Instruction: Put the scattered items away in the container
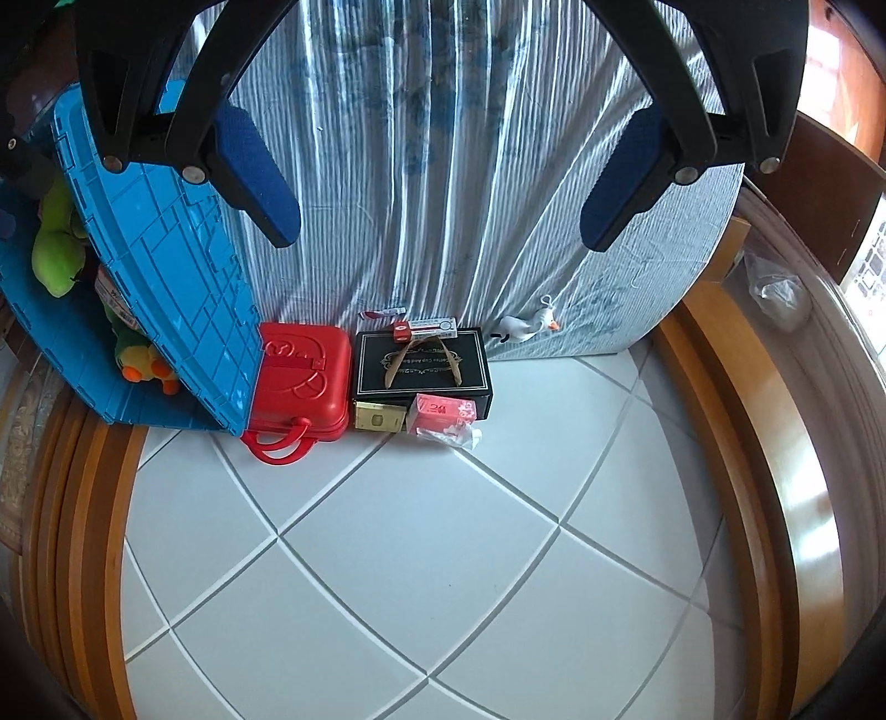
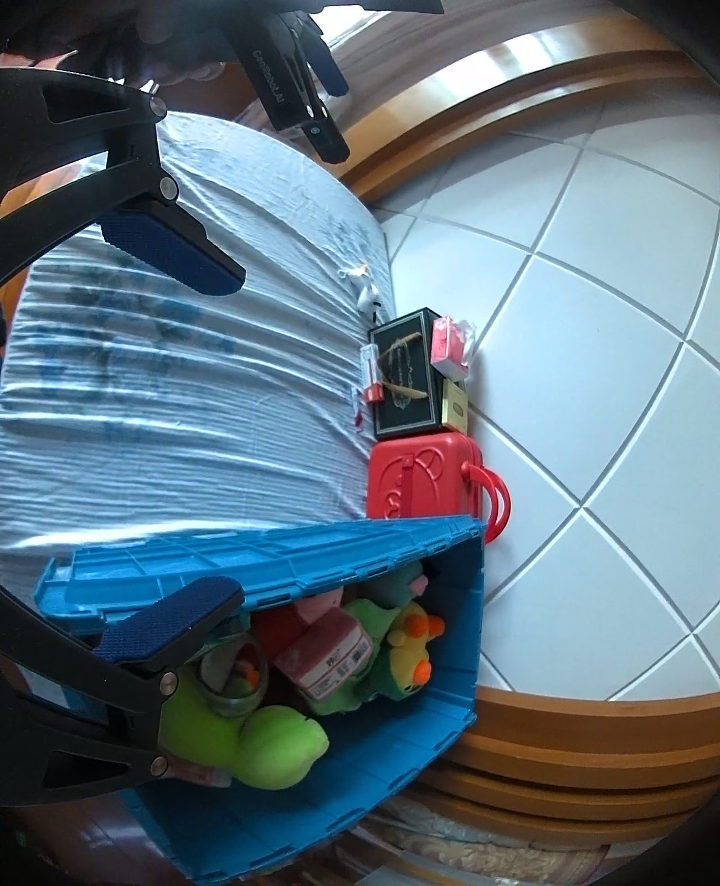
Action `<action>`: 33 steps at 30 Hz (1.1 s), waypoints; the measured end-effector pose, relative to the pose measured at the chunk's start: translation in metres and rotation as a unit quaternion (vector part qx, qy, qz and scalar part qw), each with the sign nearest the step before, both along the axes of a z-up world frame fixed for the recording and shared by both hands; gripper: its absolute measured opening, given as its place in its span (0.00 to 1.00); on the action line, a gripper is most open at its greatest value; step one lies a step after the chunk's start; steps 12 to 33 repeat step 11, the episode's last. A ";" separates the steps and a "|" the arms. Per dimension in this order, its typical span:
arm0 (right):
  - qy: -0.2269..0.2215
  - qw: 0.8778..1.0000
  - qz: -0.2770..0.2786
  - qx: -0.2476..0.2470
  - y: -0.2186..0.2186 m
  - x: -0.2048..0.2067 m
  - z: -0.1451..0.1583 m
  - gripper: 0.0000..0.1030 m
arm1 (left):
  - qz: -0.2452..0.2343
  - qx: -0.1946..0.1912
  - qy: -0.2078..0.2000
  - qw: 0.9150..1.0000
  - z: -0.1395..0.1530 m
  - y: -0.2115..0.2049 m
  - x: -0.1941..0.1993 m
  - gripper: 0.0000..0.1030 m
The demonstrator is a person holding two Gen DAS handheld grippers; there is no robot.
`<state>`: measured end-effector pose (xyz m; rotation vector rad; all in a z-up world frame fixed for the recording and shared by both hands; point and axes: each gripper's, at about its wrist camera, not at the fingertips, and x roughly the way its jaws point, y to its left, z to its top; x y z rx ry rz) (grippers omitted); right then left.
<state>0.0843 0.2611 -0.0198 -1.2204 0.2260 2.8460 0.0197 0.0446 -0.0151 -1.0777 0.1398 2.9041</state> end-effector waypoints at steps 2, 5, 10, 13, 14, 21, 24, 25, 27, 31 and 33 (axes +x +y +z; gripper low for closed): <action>0.000 1.000 0.000 0.002 -0.006 0.002 0.000 1.00 | 0.002 0.006 -0.005 1.000 0.000 -0.006 0.001 1.00; -0.001 1.000 -0.003 0.008 -0.010 0.003 0.000 1.00 | 0.004 0.026 -0.023 0.999 -0.001 -0.013 -0.001 1.00; -0.001 1.000 -0.009 0.014 -0.013 0.006 0.002 1.00 | 0.010 0.036 -0.023 0.999 -0.001 -0.020 0.000 1.00; -0.001 1.000 -0.009 0.015 -0.013 0.006 0.002 1.00 | 0.009 0.036 -0.019 0.999 0.000 -0.021 0.001 1.00; -0.001 1.000 -0.009 0.015 -0.013 0.006 0.002 1.00 | 0.009 0.036 -0.019 0.999 0.000 -0.021 0.001 1.00; -0.001 1.000 -0.009 0.015 -0.013 0.006 0.002 1.00 | 0.009 0.036 -0.019 0.999 0.000 -0.021 0.001 1.00; -0.001 1.000 -0.009 0.015 -0.013 0.006 0.002 1.00 | 0.009 0.036 -0.019 0.999 0.000 -0.021 0.001 1.00; -0.001 1.000 -0.009 0.015 -0.013 0.006 0.002 1.00 | 0.009 0.036 -0.019 0.999 0.000 -0.021 0.001 1.00; -0.001 1.000 -0.009 0.015 -0.013 0.006 0.002 1.00 | 0.009 0.036 -0.019 0.999 0.000 -0.021 0.001 1.00; -0.001 1.000 -0.009 0.015 -0.013 0.006 0.002 1.00 | 0.009 0.036 -0.019 0.999 0.000 -0.021 0.001 1.00; -0.001 1.000 -0.009 0.015 -0.013 0.006 0.002 1.00 | 0.009 0.036 -0.019 0.999 0.000 -0.021 0.001 1.00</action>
